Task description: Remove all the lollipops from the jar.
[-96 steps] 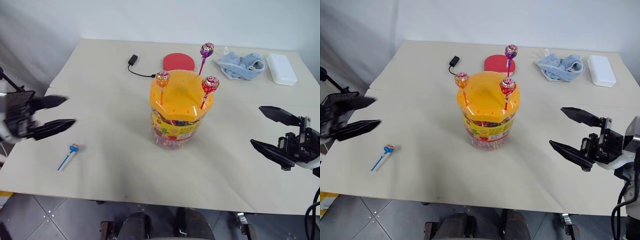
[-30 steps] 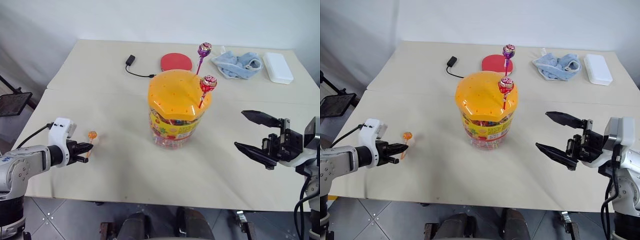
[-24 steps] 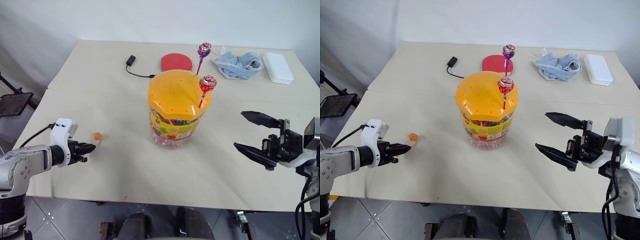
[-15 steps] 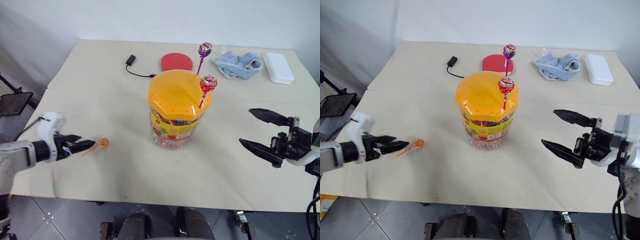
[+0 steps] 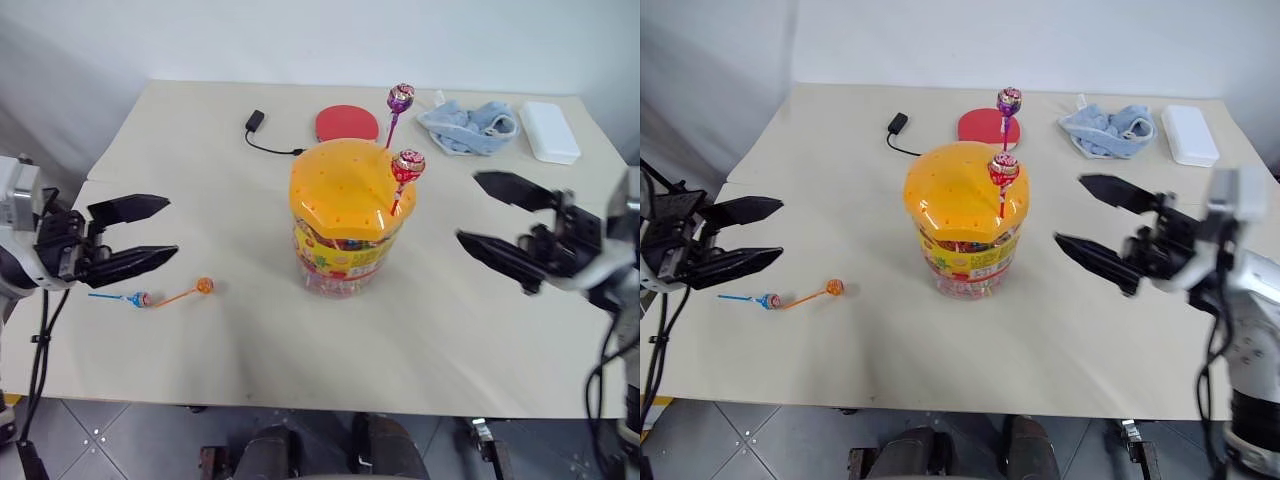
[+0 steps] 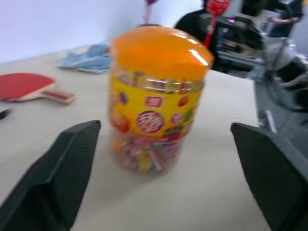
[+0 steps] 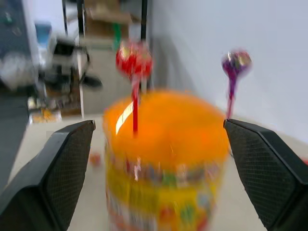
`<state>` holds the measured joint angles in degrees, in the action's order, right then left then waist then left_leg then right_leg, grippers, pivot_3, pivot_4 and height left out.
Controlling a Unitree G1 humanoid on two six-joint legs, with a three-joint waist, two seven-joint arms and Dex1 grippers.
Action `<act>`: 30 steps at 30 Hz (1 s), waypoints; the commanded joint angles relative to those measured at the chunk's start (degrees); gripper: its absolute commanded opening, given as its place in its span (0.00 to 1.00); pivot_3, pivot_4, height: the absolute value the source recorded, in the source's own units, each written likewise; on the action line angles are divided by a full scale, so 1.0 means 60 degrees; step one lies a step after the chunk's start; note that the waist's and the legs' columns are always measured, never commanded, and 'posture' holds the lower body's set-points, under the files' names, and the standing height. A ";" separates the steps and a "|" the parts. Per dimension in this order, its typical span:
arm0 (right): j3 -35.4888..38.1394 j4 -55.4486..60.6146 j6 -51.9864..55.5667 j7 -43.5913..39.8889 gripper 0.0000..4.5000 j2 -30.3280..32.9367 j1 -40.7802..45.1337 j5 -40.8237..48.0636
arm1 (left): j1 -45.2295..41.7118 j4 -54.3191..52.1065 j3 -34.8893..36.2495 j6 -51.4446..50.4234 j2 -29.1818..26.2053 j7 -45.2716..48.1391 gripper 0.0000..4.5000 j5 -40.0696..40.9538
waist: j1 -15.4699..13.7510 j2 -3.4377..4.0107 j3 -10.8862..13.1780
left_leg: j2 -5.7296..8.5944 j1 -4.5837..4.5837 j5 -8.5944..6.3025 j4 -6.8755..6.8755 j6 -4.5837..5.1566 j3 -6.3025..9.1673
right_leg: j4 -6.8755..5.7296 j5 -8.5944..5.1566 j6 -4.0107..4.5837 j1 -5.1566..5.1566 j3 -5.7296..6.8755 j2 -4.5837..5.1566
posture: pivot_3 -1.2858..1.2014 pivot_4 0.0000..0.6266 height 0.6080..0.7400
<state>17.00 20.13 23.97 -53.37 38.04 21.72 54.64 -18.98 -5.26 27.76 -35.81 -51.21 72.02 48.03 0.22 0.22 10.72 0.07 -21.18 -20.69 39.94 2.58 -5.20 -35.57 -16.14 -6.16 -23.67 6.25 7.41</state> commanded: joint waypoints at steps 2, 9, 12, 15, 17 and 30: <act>-0.0823 0.0495 0.0243 0.0405 1.00 -0.0399 0.0417 -0.0154 | -0.0016 -0.0408 0.0103 0.0334 0.0274 -0.0346 0.99 0.0136 | -0.0031 -0.0001 0.0000 | 0.0004 -0.0002 0.0000 0.0001 0.0001 0.0000 | 0.0000 0.0000 0.0000 0.0002 0.0005 0.0000 | 0.52 0.24 1.00; -0.1480 0.0536 0.0404 0.0425 0.78 -0.0818 0.0896 -0.0254 | 0.0108 -0.0488 0.0109 0.0561 0.0473 -0.0489 1.00 0.0164 | -0.0012 -0.0002 0.0001 | 0.0012 -0.0007 0.0002 0.0006 0.0012 -0.0002 | 0.0002 0.0001 -0.0003 0.0004 0.0013 0.0001 | 0.52 0.24 1.00; -0.1570 0.0508 0.0398 0.0434 0.56 -0.0878 0.1015 -0.0361 | 0.0105 -0.0497 0.0083 0.0602 0.0531 -0.0474 1.00 0.0187 | -0.0006 -0.0002 0.0001 | 0.0007 -0.0006 0.0002 0.0005 0.0011 -0.0001 | 0.0002 0.0001 -0.0003 0.0003 0.0015 -0.0004 | 0.52 0.24 1.00; -0.1577 0.0373 0.0309 0.0313 0.31 -0.0864 0.1024 -0.0495 | 0.0072 -0.0524 0.0001 0.0614 0.0594 -0.0415 1.00 0.0250 | -0.0025 -0.0002 0.0001 | 0.0010 -0.0007 0.0002 0.0005 0.0011 -0.0001 | 0.0002 0.0001 -0.0003 0.0004 0.0017 -0.0003 | 0.52 0.24 1.00; -0.1441 0.0312 0.0238 0.0265 0.16 -0.0963 0.1092 -0.0377 | 0.0019 -0.0527 -0.0041 0.0666 0.0645 -0.0385 1.00 0.0256 | -0.0026 -0.0002 0.0001 | 0.0011 -0.0006 0.0002 0.0005 0.0012 0.0000 | 0.0003 0.0001 -0.0003 0.0006 0.0019 -0.0002 | 0.52 0.24 1.00; 0.1724 -0.2460 0.1538 0.0752 0.01 0.1756 0.1000 0.0524 | -0.0496 -0.0829 -0.0789 0.1052 0.0910 -0.0262 1.00 0.0177 | -0.0076 -0.0007 0.0002 | 0.0019 -0.0008 0.0002 0.0007 0.0022 0.0006 | 0.0011 0.0003 -0.0005 0.0019 0.0028 0.0006 | 0.52 0.24 1.00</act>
<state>24.87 9.00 32.57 -48.45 45.87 29.51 61.18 -21.30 -8.51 23.15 -30.97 -45.53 69.82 49.14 -0.23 0.19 10.73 0.19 -21.23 -20.68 39.98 2.73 -5.17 -35.48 -16.12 -6.19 -23.55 6.42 7.46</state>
